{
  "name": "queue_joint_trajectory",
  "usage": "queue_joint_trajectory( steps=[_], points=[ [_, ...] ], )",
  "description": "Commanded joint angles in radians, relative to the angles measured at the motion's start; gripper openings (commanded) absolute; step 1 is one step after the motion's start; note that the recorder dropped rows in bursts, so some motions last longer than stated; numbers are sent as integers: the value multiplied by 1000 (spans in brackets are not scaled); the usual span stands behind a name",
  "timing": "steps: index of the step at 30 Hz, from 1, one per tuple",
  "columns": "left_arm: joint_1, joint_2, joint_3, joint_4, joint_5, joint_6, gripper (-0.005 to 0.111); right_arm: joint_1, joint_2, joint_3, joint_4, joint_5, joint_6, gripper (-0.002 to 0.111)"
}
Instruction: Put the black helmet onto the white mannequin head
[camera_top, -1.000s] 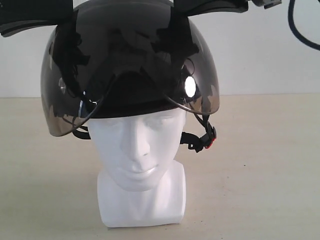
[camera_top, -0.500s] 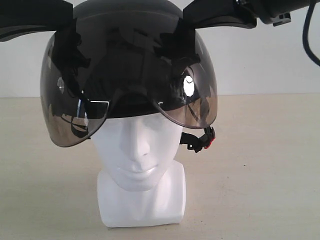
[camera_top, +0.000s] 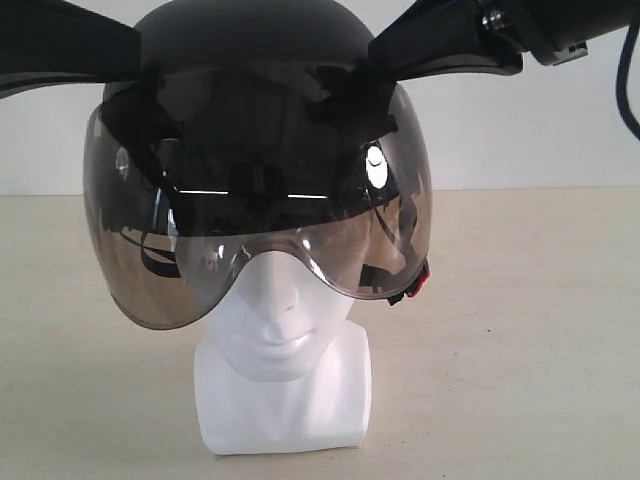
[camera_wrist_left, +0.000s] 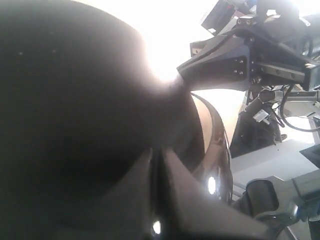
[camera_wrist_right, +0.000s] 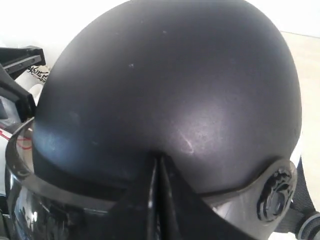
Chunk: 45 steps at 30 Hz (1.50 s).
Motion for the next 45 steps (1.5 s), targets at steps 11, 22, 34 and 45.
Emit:
queue_joint_trajectory(
  steps=[11, 22, 34, 45],
  points=[
    [-6, -57, 97, 61, -7, -8, 4, 87, 26, 28, -50, 119, 27, 0],
    [-6, -71, 97, 63, -7, -8, 4, 87, -21, 28, -134, 129, 101, 0],
    [-6, -71, 97, 63, -7, -22, 4, 87, -21, 145, -129, 58, 100, 0],
    [-6, -73, 97, 65, -7, -53, 4, 87, -21, 155, -142, 66, 84, 0]
  ],
)
